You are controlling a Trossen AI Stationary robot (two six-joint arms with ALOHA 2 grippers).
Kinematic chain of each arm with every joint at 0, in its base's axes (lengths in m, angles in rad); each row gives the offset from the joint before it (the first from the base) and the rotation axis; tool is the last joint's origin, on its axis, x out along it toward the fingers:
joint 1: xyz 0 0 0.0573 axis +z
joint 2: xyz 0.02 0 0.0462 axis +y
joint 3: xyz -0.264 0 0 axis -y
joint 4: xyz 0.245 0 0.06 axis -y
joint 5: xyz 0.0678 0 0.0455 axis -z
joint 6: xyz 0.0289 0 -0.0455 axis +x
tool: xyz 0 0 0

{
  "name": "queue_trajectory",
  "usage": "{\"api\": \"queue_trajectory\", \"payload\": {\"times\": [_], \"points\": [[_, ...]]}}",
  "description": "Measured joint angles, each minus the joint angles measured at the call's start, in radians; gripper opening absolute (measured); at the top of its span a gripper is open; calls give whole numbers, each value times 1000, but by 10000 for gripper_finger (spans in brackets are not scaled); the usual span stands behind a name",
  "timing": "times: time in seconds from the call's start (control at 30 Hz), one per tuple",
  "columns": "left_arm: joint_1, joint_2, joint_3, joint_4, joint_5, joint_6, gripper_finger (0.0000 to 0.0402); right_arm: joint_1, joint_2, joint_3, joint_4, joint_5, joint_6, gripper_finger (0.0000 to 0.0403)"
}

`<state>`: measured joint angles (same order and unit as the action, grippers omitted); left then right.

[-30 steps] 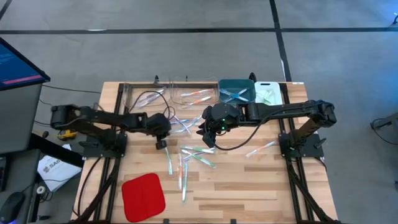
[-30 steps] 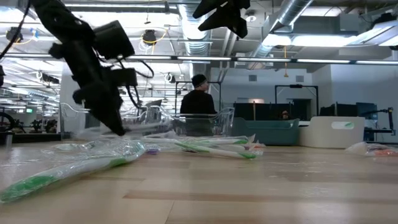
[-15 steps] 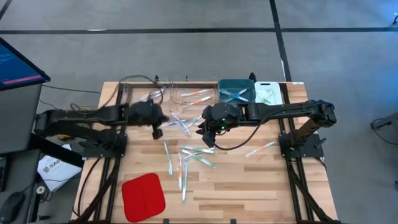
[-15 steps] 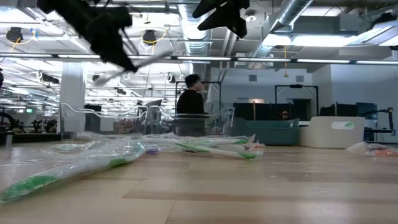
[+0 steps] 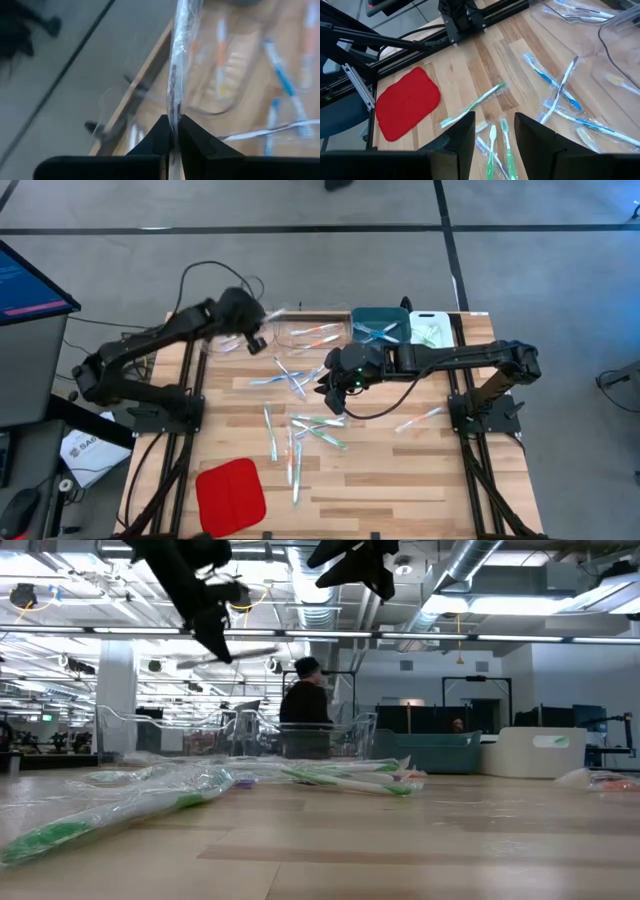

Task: Pick & Place Toothbrushes
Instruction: Put the violet toothbrush into the left transparent bin

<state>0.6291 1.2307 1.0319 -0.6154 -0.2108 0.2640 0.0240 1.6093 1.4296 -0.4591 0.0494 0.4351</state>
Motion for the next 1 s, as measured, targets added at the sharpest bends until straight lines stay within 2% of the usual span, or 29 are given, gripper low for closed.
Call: {"api": "queue_trajectory", "payload": {"times": [0.1,0.2,0.3,0.4,0.57,0.7,0.8,0.9,1.0], "points": [[123,40,12,2,94,-6,11,-1,-2,0,-4,0,0,131],[218,71,11,-20,127,-13,11,-12,-14,0,-12,0,-3,131],[278,88,-3,-22,162,-1,11,-14,-29,0,-35,2,-93,131],[299,114,-36,-22,184,20,11,-11,-29,0,-94,13,-180,131],[308,148,-111,-6,192,28,11,0,-28,0,-171,29,-196,131],[333,166,-148,15,192,28,11,9,-28,0,-178,124,-209,131],[357,178,-176,19,191,25,11,9,-28,-1,-178,138,-202,131],[377,196,-202,36,191,31,11,9,-32,-61,-70,140,-200,131],[390,220,-215,47,204,32,11,-1,-104,-210,115,140,-140,131]]}}
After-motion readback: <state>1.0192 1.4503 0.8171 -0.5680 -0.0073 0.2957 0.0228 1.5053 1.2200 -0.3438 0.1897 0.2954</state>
